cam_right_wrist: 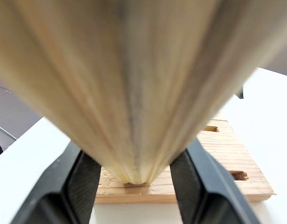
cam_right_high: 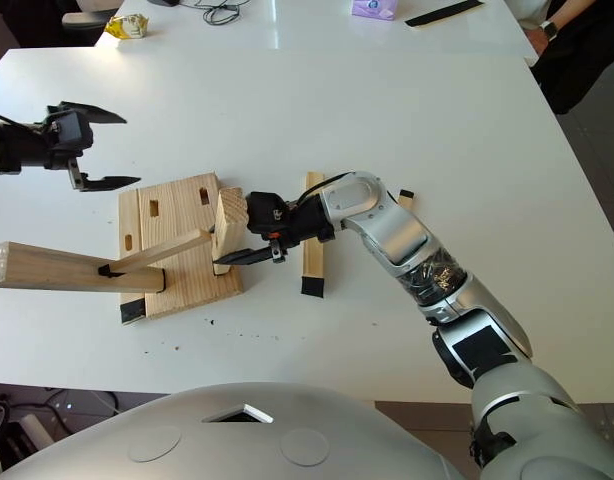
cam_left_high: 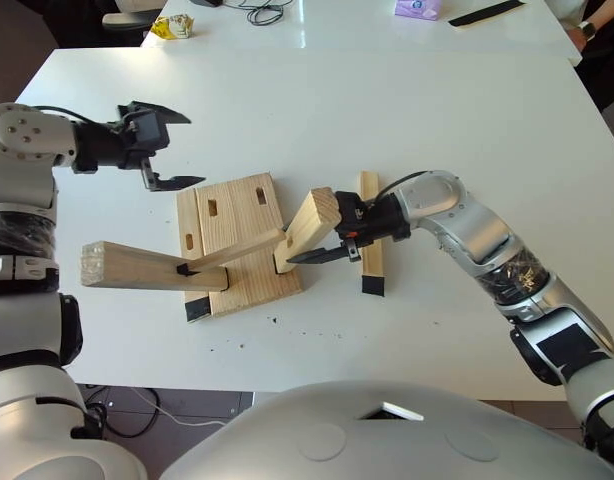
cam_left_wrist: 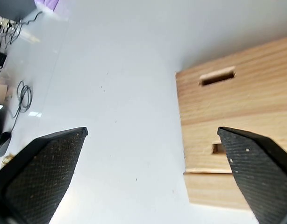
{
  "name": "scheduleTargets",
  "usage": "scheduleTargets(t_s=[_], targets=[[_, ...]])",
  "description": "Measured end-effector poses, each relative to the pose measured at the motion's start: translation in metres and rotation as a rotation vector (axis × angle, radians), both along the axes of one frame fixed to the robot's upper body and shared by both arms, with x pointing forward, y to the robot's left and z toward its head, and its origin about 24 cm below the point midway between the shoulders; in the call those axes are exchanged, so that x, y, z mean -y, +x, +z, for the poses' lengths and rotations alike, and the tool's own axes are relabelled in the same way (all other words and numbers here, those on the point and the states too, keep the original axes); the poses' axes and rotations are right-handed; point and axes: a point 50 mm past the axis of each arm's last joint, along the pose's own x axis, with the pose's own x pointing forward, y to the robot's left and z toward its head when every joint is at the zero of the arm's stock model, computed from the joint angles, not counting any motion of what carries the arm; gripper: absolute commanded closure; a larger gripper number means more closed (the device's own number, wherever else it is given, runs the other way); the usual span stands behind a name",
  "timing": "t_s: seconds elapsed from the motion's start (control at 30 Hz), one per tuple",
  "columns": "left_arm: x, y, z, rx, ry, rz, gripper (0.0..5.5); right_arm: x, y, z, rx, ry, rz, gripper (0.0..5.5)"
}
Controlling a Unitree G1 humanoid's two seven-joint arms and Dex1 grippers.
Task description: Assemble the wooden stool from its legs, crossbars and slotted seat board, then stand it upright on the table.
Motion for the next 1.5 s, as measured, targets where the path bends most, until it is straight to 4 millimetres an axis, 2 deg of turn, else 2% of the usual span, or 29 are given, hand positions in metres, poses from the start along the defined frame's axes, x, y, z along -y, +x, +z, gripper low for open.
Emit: scheduleTargets(t_s=[0.2,0.37,0.6,0.73,0.83,0.97,1.13,1.3,1.5], targets=[[-0.004,0.0,-0.002,0.041,-0.002,0.024,0.33,0.008,-0.001,0.003,0.019,-0.02,-0.009,3.46],[-0.006,-0.008,-0.012,0.047,-0.03,0.047,0.33,0.027,-0.001,0.008,0.046,-0.063,-0.03,3.46],[-0.002,-0.013,-0.012,0.086,-0.058,0.058,0.33,0.046,0.0,0.015,0.067,-0.113,-0.046,3.46],[0.001,-0.011,-0.003,0.147,-0.095,0.091,0.33,0.05,0.0,0.017,0.071,-0.128,-0.054,3.46],[0.016,-0.002,0.012,0.183,-0.243,0.099,0.33,0.05,0.001,0.017,0.073,-0.128,-0.053,3.46],[0.048,0.005,0.045,0.213,-0.426,0.019,0.33,0.05,0.001,0.017,0.073,-0.128,-0.053,3.46],[0.09,-0.005,0.074,0.17,-0.537,-0.161,0.33,0.05,0.001,0.017,0.07,-0.125,-0.057,3.46],[0.124,-0.023,0.089,0.073,-0.597,-0.332,0.33,0.05,0.001,0.015,0.066,-0.119,-0.067,3.46],[0.136,-0.037,0.091,-0.041,-0.59,-0.432,0.33,0.05,0.001,0.014,0.061,-0.113,-0.073,3.46]])
